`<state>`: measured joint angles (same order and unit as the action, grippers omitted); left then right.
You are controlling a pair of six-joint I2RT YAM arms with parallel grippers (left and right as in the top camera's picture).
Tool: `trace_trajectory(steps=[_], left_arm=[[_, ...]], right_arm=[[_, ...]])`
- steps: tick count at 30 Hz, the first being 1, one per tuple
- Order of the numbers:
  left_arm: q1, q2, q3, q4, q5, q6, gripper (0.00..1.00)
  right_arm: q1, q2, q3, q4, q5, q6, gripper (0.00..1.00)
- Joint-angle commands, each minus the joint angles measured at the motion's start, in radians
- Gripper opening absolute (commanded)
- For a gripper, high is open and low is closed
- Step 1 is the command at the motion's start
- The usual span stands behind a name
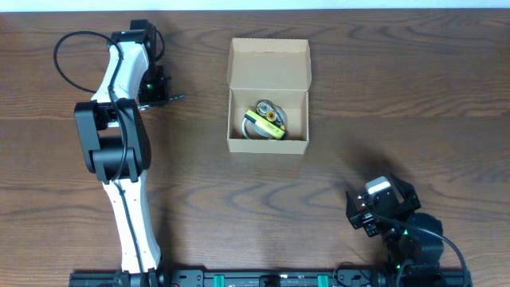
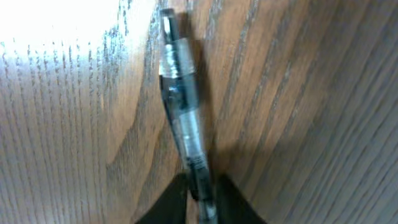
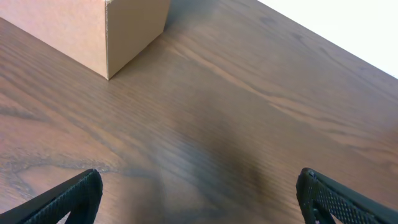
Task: Pack container
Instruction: 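Close the left gripper on the clear pen, then carry the pen over the box and drop it inside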
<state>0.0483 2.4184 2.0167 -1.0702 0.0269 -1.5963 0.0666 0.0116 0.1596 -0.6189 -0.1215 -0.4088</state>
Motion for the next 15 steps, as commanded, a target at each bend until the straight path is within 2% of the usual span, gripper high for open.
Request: trace_trajectory(steps=[1,2,6,15], left_arm=[[-0.005,0.015,0.024,-0.007,0.0,0.004,0.14],[-0.005,0.015,0.024,-0.007,0.0,0.005,0.09],[-0.006,0.014,0.024,-0.007,0.0,0.028,0.06],[-0.023,-0.037,0.024,-0.007,-0.015,0.039,0.06]], right_arm=[[-0.007,-0.006,-0.003,-0.002,0.002,0.011,0.99],[-0.007,-0.006,-0.003,-0.002,0.002,0.011,0.99],[-0.007,-0.006,-0.003,-0.002,0.002,0.011,0.99],[-0.007,-0.006,-0.003,-0.002,0.002,0.011,0.99]])
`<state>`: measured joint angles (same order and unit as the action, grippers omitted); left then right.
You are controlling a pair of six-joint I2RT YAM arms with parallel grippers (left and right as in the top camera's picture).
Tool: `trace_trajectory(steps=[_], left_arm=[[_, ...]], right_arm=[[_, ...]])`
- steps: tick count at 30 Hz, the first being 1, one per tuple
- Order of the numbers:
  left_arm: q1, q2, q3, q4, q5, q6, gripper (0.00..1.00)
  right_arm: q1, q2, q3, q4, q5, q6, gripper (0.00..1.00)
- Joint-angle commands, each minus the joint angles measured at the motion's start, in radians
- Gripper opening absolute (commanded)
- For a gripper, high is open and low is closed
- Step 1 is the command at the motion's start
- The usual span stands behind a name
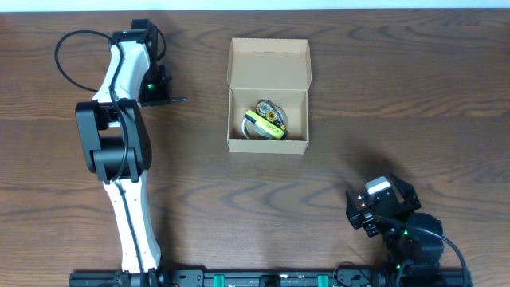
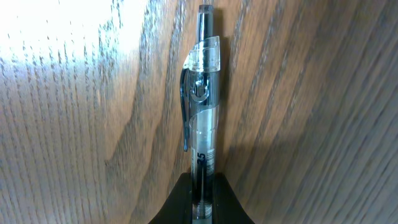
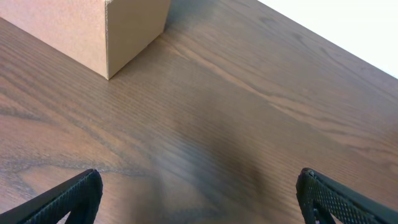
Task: Pack container
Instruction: 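Carry the pen over the box and drop it inside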
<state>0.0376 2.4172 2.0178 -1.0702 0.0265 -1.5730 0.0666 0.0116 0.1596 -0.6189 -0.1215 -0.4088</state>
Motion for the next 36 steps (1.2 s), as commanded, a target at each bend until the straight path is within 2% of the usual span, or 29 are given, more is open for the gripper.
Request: trace_trajectory(steps=[1,10,19,28,36], left_arm=[[-0.014,-0.047,0.023,-0.007,-0.02,0.018,0.06],[-0.085,-0.252,0.023,-0.011,-0.145,0.051,0.06],[-0.257,-0.424,0.023,-0.011,-0.191,0.063,0.06],[-0.499,-0.439,0.024,-0.019,-0.183,0.063,0.06],[-0.604,-0.434,0.023,-0.143,-0.145,0.063,0.07]], right_arm=[[-0.007,-0.006,-0.003,-0.002,0.002,0.011,0.99],[-0.007,-0.006,-0.003,-0.002,0.002,0.011,0.99],[-0.007,-0.006,-0.003,-0.002,0.002,0.011,0.99],[-0.007,-0.006,-0.003,-0.002,0.002,0.011,0.99],[-0.007,-0.006,-0.003,-0.002,0.002,0.011,0.99]])
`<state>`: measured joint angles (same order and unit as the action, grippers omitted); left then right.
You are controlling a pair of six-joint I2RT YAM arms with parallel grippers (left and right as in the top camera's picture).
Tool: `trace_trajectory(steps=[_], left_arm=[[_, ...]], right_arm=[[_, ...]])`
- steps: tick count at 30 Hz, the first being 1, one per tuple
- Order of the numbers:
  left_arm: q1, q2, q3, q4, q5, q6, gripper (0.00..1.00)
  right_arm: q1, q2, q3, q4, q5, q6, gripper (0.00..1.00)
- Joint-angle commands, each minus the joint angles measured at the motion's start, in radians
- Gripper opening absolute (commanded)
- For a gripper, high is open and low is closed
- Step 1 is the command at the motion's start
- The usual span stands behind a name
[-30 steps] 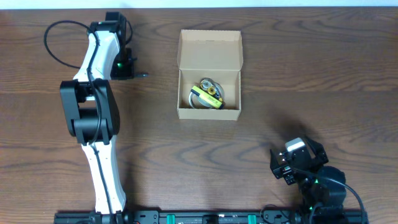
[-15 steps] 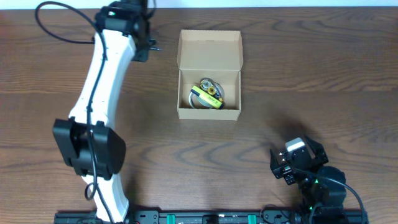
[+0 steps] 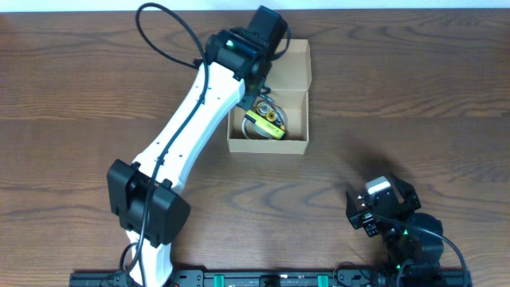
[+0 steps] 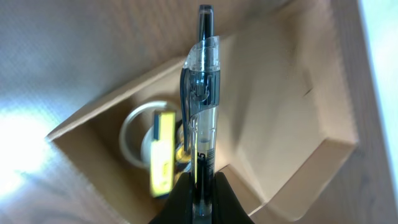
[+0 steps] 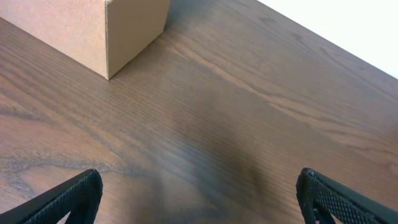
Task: Pack container
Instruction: 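Carry the pen over the box and drop it inside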
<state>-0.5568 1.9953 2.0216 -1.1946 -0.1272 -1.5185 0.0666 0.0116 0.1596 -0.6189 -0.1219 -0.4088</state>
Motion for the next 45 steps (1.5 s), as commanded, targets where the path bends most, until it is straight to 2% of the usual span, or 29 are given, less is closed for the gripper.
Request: trace_trajectory(steps=[1,9,18,28,33,36,39,43,45], left_arm=[[-0.021,-0.009,0.019,-0.022,0.015,0.008,0.07],[-0.101,0.076,0.017,-0.019,0.038,-0.038,0.07],[-0.121,0.198,0.016,0.086,0.078,-0.061,0.07],[-0.134,0.285,0.016,0.101,0.103,-0.102,0.11],[-0.132,0.291,0.016,0.103,0.099,-0.102,0.25],[-0.132,0.291,0.016,0.103,0.094,-0.102,0.27],[-0.132,0.29,0.016,0.103,0.094,-0.102,0.41],[-0.131,0.264,0.016,0.103,0.078,-0.102,0.42],[-0.13,0.217,0.016,0.101,0.028,-0.102,0.46]], right_arm=[[-0.007,-0.006,-0.003,-0.002,0.002,0.011,0.99],[-0.007,-0.006,-0.003,-0.002,0.002,0.011,0.99],[-0.007,-0.006,-0.003,-0.002,0.002,0.011,0.99],[-0.007,-0.006,-0.003,-0.002,0.002,0.011,0.99],[-0.007,-0.006,-0.003,-0.002,0.002,0.011,0.99],[-0.007,-0.006,-0.003,-0.002,0.002,0.011,0.99],[-0.007,-0.006,-0.003,-0.002,0.002,0.011,0.99],[-0.007,-0.006,-0.003,-0.002,0.002,0.011,0.99],[-0.007,-0.006,-0.003,-0.002,0.002,0.011,0.99]])
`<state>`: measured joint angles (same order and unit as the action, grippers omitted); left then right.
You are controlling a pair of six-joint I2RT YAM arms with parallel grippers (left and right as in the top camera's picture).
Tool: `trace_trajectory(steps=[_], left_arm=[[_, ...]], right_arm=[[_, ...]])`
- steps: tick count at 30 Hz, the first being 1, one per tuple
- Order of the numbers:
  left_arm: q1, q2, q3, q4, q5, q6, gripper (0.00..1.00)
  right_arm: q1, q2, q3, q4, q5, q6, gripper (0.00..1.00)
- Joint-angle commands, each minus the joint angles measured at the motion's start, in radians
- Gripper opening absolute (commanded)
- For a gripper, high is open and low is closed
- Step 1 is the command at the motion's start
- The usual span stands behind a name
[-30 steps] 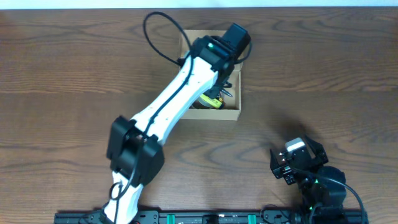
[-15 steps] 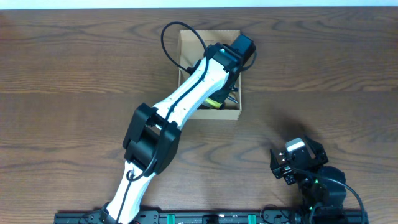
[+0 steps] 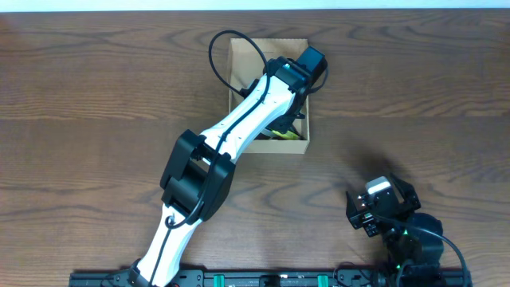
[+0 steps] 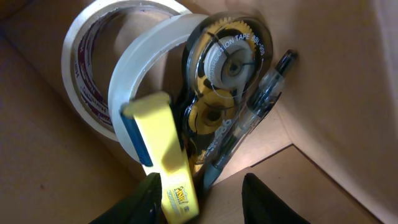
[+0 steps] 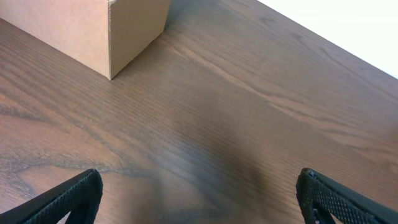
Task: Pack container
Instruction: 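Carry the pen over the box and drop it inside, then withdraw the left gripper from the box toward lower left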
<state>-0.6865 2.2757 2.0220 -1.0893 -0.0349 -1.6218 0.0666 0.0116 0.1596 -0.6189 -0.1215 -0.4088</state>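
The open cardboard box (image 3: 267, 148) sits at the table's centre back. Inside it lie two tape rolls (image 4: 99, 74), a round correction-tape dispenser (image 4: 227, 81), a yellow tool (image 4: 165, 155) and a clear pen (image 4: 252, 118) leaning against the box wall. My left gripper (image 4: 208, 208) hangs open inside the box just above the pen's lower end, with nothing between its fingers. In the overhead view the left arm (image 3: 263, 100) covers most of the box. My right gripper (image 5: 202, 199) rests open over bare table near the front right.
The box's lid flap (image 3: 247, 48) stands open at the back. The box's corner (image 5: 124, 31) shows at the upper left of the right wrist view. Bare wood table (image 3: 414, 96) lies all around.
My left gripper held the pen above the box's open lid and interior. Now it is down inside the box, open, and the pen lies against the wall beside the correction tape. The right arm is still.
My left gripper was shut on the pen lying on the table at the far left. Then it held the pen straight, just off the wood. Then it carried the pen over the box. Now the pen lies in the box and the gripper is open.
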Motion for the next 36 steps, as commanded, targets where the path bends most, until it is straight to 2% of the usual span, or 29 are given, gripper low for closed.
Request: trace_trajectory(steps=[1,3,5,7,10,15,18,21,27,33,36], left_arm=[[0.0,-0.092,0.016,-0.008,-0.092,0.002,0.49],[0.002,-0.164,0.016,-0.034,-0.157,0.002,0.58],[0.008,-0.227,0.016,-0.081,-0.22,0.002,0.8],[0.021,-0.293,0.015,-0.159,-0.284,0.002,0.97],[0.063,-0.425,-0.038,-0.26,-0.369,0.037,0.95],[0.165,-0.7,-0.377,-0.139,-0.378,0.185,0.95],[0.225,-0.859,-0.566,-0.06,-0.372,0.338,0.95],[0.266,-0.977,-0.674,-0.002,-0.379,0.513,0.95],[0.318,-1.141,-0.783,0.0,-0.395,0.811,0.95],[0.322,-1.165,-0.79,-0.08,-0.395,1.011,0.95],[0.322,-1.165,-0.791,-0.119,-0.377,1.032,0.95]], right_arm=[[-0.007,-0.006,-0.003,-0.002,0.002,0.011,0.99],[-0.007,-0.006,-0.003,-0.002,0.002,0.011,0.99],[-0.007,-0.006,-0.003,-0.002,0.002,0.011,0.99],[-0.007,-0.006,-0.003,-0.002,0.002,0.011,0.99],[-0.007,-0.006,-0.003,-0.002,0.002,0.011,0.99],[-0.007,-0.006,-0.003,-0.002,0.002,0.011,0.99],[-0.007,-0.006,-0.003,-0.002,0.002,0.011,0.99],[-0.007,-0.006,-0.003,-0.002,0.002,0.011,0.99],[-0.007,-0.006,-0.003,-0.002,0.002,0.011,0.99],[-0.007,-0.006,-0.003,-0.002,0.002,0.011,0.99],[-0.007,-0.006,-0.003,-0.002,0.002,0.011,0.99]])
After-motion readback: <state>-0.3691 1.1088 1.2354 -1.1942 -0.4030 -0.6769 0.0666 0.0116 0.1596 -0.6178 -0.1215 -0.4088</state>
